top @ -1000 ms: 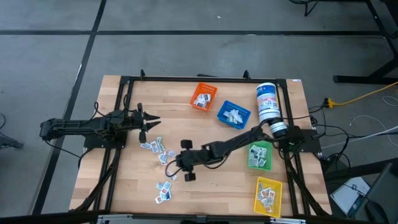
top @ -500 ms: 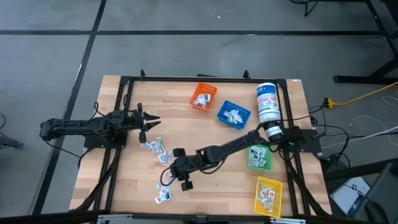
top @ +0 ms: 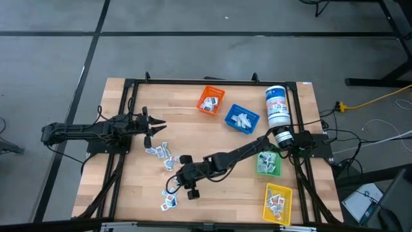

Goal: Pick & Place First Aid Supplies
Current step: Put the orange ointment pack into the yellow basket

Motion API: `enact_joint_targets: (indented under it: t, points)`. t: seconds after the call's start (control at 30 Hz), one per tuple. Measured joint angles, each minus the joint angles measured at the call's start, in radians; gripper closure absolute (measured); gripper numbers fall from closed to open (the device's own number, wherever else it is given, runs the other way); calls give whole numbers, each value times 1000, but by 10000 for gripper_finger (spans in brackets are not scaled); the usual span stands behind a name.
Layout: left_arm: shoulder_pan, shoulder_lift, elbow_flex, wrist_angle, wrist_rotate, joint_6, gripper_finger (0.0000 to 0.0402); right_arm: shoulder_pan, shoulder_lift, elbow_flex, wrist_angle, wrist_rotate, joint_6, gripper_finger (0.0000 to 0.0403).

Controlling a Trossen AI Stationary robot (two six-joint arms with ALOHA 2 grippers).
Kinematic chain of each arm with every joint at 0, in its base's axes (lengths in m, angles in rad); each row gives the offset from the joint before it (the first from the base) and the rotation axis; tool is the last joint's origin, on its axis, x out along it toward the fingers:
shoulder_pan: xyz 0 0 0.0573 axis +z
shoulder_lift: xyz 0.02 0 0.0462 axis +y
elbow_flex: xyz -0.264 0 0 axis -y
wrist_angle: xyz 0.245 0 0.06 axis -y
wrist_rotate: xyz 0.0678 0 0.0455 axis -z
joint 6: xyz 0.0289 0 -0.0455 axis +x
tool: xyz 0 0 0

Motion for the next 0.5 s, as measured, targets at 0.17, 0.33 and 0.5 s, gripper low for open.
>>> enact_joint_targets:
  t: [0.17,0.33,0.5]
  points:
    - [0,0,0,0,0,0,311,1,10,0,16,0,16,296]
    - [0,0,0,0,0,0,309,-1,46,0,27,0,-8,296]
    - [0,0,0,0,0,0,311,-2,92,0,68,1,-13,296]
